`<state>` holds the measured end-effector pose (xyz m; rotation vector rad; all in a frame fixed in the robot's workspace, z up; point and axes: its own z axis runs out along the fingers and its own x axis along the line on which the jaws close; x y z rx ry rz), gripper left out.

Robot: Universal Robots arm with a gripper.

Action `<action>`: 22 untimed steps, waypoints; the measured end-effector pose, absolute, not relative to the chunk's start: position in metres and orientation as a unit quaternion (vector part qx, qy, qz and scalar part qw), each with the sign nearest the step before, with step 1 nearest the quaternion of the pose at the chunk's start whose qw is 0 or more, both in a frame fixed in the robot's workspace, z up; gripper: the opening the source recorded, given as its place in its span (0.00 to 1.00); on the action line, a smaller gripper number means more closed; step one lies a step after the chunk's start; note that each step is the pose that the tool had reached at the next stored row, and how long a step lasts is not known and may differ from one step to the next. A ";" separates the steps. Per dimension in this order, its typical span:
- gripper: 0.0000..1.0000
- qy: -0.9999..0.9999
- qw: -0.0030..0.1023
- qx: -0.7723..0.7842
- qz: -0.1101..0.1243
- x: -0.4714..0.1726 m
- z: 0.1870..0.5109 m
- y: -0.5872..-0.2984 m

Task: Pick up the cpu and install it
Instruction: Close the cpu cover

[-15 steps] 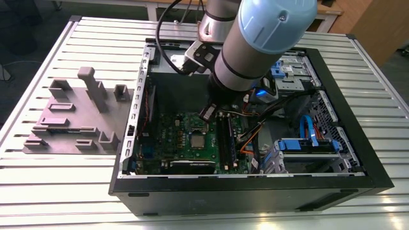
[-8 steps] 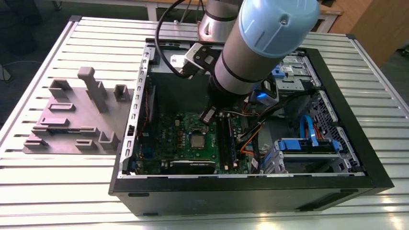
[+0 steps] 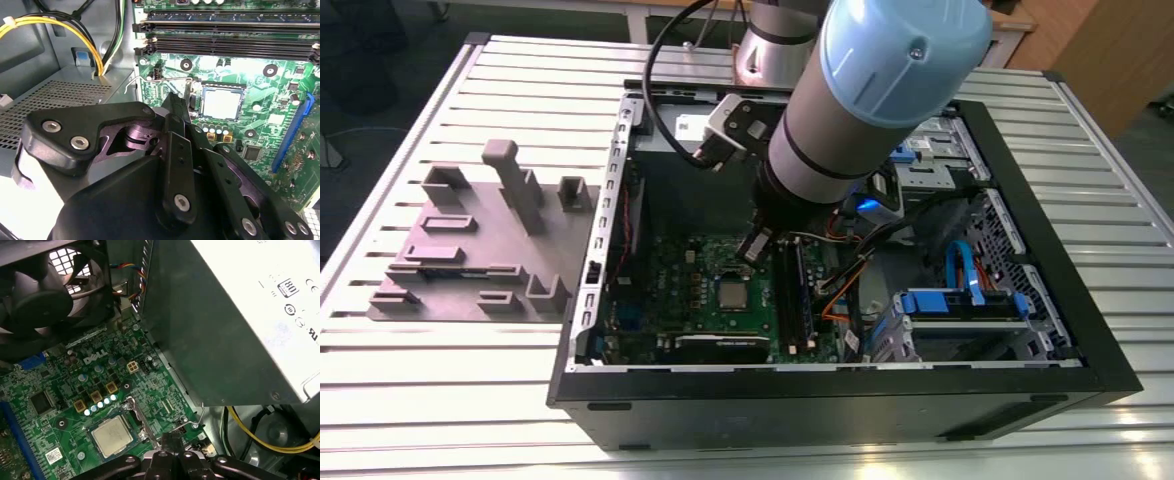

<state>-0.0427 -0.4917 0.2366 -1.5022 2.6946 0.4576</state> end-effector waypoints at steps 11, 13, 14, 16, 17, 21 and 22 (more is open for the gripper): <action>0.10 0.864 0.011 -0.482 0.147 -0.043 0.237 -0.497; 0.10 0.864 0.011 -0.482 0.147 -0.043 0.237 -0.498; 0.10 0.864 0.011 -0.482 0.147 -0.043 0.237 -0.498; 0.10 0.864 0.011 -0.482 0.147 -0.043 0.237 -0.498; 0.10 0.864 0.011 -0.482 0.147 -0.043 0.237 -0.498; 0.10 0.864 0.011 -0.482 0.147 -0.050 0.236 -0.498; 0.10 0.864 0.011 -0.482 0.147 -0.052 0.236 -0.498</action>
